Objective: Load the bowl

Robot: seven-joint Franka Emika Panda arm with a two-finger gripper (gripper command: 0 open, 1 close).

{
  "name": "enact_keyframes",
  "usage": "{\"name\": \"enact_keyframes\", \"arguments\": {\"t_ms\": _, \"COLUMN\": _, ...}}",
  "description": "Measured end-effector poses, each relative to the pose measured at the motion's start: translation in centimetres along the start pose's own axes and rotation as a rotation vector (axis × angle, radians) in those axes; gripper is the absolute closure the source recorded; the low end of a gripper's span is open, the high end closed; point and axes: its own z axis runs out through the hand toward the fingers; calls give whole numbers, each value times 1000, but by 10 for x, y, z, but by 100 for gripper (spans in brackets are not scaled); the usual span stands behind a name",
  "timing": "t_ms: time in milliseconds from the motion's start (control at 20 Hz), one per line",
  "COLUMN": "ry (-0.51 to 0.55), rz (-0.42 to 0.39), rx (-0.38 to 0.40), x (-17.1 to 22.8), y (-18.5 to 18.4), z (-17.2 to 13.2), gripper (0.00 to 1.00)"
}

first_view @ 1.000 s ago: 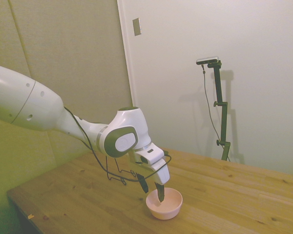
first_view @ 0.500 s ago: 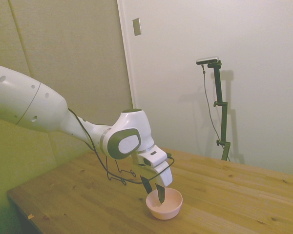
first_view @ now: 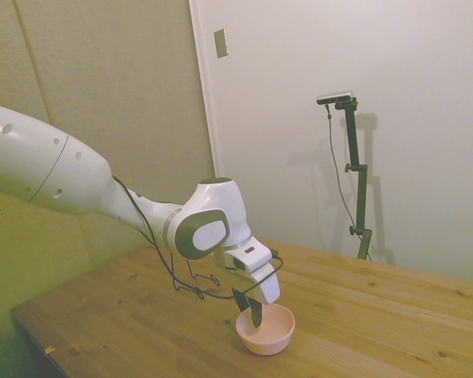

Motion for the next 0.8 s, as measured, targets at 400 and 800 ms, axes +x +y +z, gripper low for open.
{"name": "enact_keyframes", "arguments": {"t_ms": 400, "ry": -10, "rz": -7, "rx": 38, "x": 5, "y": -6, "z": -8, "gripper": 100}}
{"name": "enact_keyframes", "arguments": {"t_ms": 800, "ry": -94, "rz": -70, "rx": 171, "x": -19, "y": -44, "z": -67, "gripper": 100}}
